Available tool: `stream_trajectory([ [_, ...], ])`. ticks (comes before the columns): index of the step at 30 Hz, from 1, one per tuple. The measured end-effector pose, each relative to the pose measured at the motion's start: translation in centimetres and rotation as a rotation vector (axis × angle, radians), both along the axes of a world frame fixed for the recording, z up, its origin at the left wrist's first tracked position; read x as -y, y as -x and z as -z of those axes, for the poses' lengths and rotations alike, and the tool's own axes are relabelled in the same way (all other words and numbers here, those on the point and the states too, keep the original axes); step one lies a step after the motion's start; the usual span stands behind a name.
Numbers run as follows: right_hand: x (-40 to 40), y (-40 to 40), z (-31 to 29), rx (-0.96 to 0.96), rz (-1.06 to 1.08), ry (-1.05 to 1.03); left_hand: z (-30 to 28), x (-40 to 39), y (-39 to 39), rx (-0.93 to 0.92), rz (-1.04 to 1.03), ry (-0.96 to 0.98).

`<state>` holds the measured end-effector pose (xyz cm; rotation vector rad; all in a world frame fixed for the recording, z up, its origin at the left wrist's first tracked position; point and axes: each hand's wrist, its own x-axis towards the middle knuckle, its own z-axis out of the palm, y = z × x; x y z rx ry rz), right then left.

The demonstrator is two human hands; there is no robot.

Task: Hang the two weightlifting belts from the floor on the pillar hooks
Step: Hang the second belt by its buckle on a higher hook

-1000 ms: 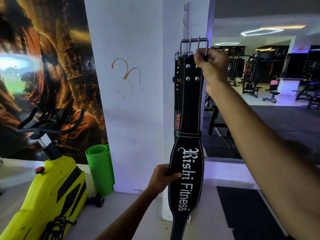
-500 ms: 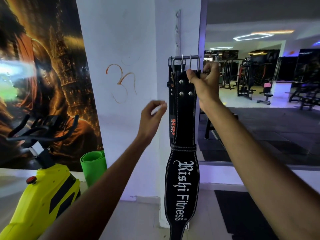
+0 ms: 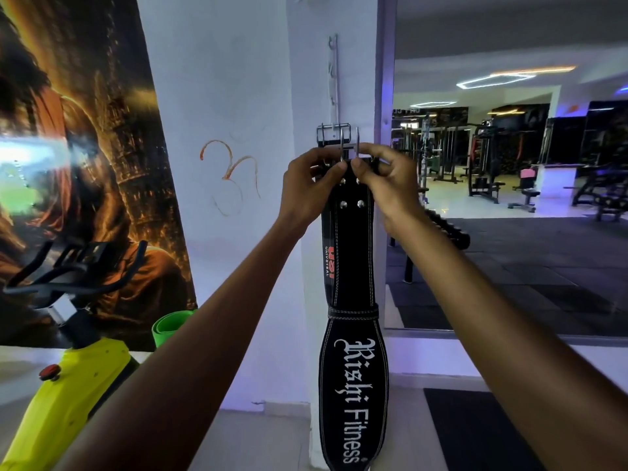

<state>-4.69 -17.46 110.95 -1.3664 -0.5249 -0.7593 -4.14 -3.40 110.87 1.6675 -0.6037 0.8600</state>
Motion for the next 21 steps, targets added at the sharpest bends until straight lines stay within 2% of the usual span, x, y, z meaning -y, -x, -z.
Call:
stream_trajectory([
  [3, 1.2, -1.2, 0.3, -0.007, -0.022, 0.042, 0.2, 0.5, -0.6, 0.038, 0.018, 0.018],
  [13, 2.0, -8.0, -1.6, 0.077, -0.061, 0.239, -0.6, 1.2, -7.2, 0.186, -0.151, -0.021],
  [21, 0.5, -18.1, -4.8, 0.186, 0.124, 0.348, -3.6, -0.5, -18.7, 0.274, -0.091, 0.04],
])
